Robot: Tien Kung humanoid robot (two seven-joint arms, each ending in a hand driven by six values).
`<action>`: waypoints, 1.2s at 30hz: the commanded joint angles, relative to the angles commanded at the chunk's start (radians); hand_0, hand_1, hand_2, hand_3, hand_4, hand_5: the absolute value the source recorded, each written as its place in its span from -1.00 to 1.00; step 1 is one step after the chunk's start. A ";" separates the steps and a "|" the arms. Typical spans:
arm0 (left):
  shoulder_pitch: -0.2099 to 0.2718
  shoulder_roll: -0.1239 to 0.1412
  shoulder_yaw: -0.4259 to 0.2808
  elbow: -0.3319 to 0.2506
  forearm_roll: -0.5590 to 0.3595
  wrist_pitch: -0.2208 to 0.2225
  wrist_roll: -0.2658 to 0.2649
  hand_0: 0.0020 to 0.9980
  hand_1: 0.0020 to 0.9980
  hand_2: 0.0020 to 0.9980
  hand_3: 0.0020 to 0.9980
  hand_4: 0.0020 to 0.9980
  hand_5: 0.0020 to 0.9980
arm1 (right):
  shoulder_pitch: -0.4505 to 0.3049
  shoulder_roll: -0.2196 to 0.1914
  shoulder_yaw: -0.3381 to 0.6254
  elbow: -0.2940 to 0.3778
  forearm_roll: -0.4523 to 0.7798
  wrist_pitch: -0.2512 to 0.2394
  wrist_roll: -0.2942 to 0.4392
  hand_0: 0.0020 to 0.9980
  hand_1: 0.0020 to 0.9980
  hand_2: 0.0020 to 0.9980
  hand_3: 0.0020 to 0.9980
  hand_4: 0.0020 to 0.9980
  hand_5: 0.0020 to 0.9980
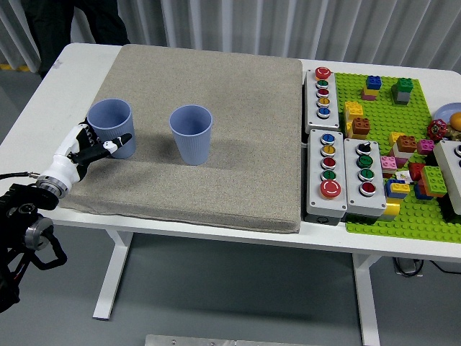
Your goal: Pick cup pour cup place
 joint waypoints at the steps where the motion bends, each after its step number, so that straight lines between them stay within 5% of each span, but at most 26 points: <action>1: -0.002 0.000 0.001 0.001 0.000 0.000 0.000 1.00 1.00 1.00 1.00 0.79 -0.73 | 0.001 0.000 0.000 0.000 0.001 0.000 0.000 0.44 0.36 0.35 0.27 -0.74 -0.18; 3: -0.006 0.000 0.002 0.003 0.000 -0.001 0.000 1.00 1.00 1.00 1.00 0.79 -0.73 | 0.004 -0.001 -0.002 0.000 0.002 0.000 0.000 0.44 0.36 0.35 0.27 -0.74 -0.18; 4: -0.008 0.000 0.002 0.004 0.000 -0.002 0.000 1.00 1.00 1.00 1.00 0.60 -0.96 | 0.005 -0.001 -0.002 0.000 0.003 0.000 0.001 0.44 0.36 0.35 0.27 -0.74 -0.19; 36: -0.014 -0.004 0.008 0.009 0.002 0.000 0.002 1.00 1.00 1.00 1.00 0.69 -0.84 | 0.008 0.000 0.004 0.000 -0.003 0.000 -0.002 0.44 0.36 0.35 0.26 -0.74 -0.20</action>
